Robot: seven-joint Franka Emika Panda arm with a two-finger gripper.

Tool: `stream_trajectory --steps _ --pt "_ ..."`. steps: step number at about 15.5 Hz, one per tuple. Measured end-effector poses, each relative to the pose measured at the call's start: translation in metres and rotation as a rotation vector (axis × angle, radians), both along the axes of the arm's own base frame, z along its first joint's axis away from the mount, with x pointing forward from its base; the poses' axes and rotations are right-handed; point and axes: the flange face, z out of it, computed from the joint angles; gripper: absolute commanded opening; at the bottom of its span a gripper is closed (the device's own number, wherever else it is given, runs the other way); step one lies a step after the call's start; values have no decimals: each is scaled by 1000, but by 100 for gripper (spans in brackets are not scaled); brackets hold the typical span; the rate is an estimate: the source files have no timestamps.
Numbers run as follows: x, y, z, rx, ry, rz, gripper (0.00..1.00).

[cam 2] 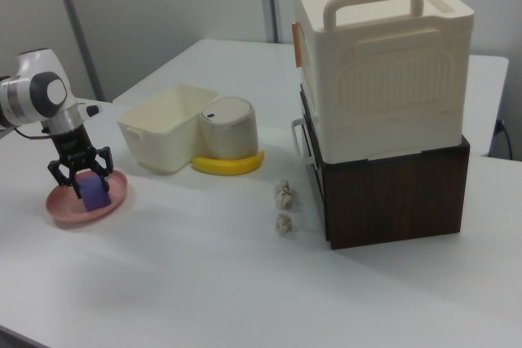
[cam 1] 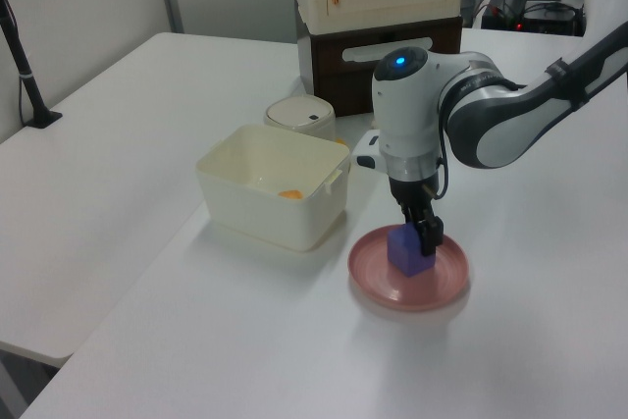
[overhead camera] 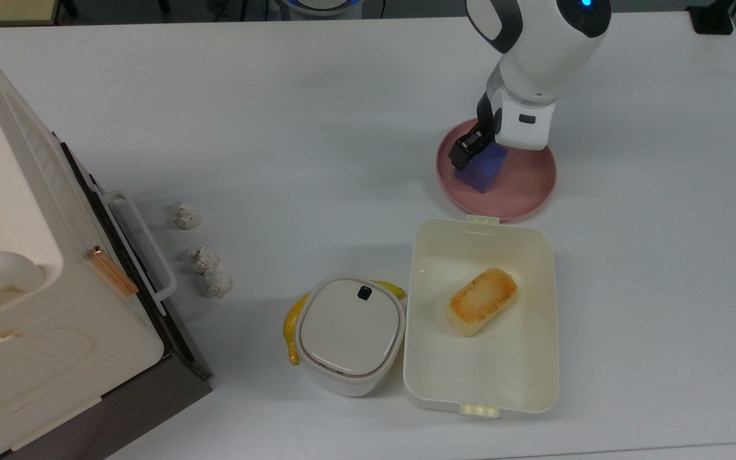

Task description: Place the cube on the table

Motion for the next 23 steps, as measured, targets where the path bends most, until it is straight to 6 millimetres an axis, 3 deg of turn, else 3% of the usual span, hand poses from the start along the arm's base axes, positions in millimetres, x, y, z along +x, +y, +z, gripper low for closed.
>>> stream_trajectory --steps 4,6,8,10,11,14,18,20,23 --pt "6 -5 12 0 -6 -24 32" --pt "12 -27 21 -19 24 -67 38" --pt "28 -68 37 -25 29 -140 42" --pt "50 -140 45 -32 18 -255 73" --pt "56 -166 45 -39 17 -287 100" --pt "63 -222 41 -61 26 -358 100" --pt "64 -240 38 -66 26 -409 100" --pt "66 -246 60 -56 -25 -502 100" --pt "54 -273 130 -9 -97 -621 100"
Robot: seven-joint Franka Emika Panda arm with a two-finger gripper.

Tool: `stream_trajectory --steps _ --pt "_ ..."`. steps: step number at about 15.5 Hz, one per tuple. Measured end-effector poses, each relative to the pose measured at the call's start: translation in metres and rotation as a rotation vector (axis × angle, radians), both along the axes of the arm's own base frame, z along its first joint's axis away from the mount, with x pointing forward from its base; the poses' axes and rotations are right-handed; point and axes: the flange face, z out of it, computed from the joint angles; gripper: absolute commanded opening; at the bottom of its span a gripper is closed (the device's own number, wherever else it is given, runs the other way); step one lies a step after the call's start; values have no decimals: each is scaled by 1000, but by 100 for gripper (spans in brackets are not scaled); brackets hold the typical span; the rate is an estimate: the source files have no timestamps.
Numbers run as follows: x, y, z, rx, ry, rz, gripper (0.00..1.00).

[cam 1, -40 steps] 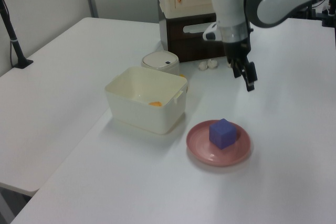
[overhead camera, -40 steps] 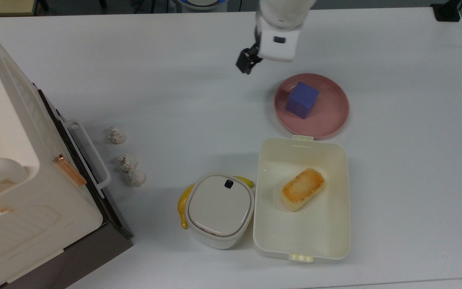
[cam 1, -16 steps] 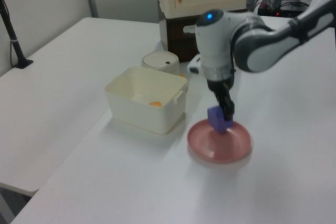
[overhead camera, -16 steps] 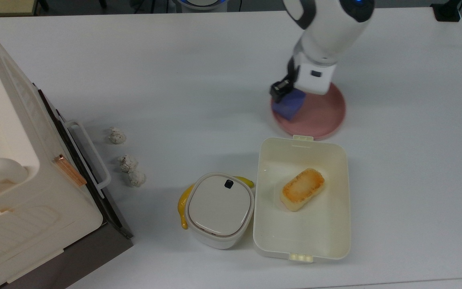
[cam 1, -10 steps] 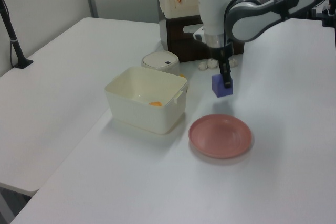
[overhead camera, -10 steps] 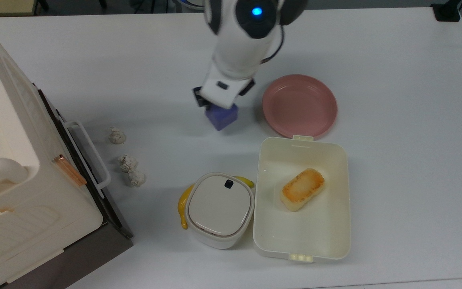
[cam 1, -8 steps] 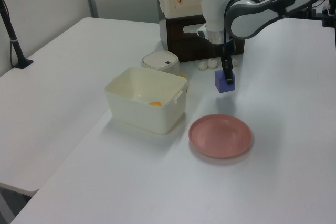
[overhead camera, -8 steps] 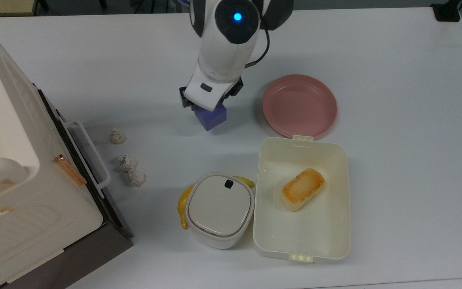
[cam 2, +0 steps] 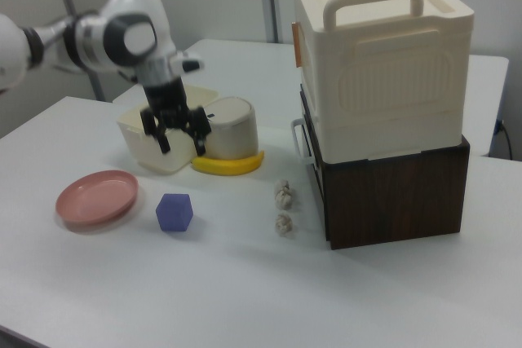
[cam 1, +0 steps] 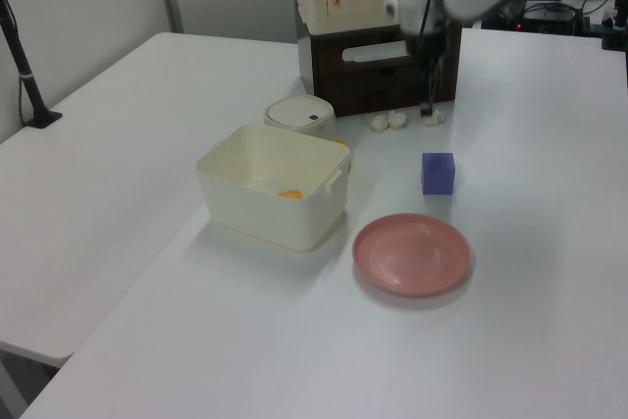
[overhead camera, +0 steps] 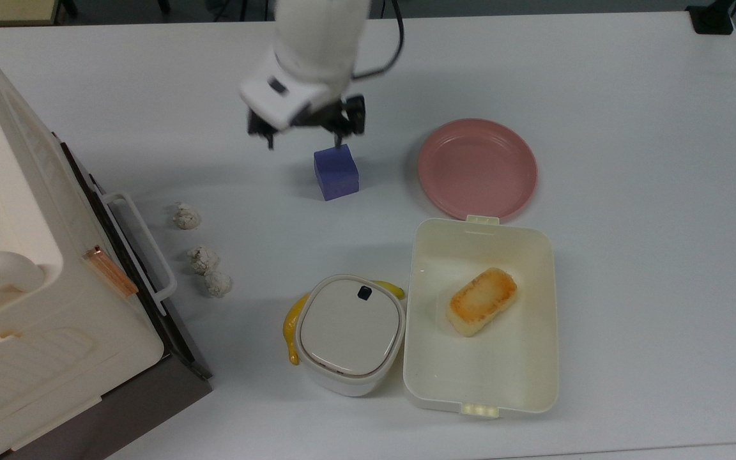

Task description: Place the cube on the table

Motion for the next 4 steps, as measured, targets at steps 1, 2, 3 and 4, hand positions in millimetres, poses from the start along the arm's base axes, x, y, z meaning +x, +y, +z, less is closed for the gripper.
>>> stream_trajectory --steps 1,2,3,4 --pt "-10 -11 26 13 -15 -37 100" --pt "-20 -21 48 25 -28 -77 100" --pt "-30 -30 67 34 -42 -118 100" --pt "-37 -38 81 40 -56 -144 100"
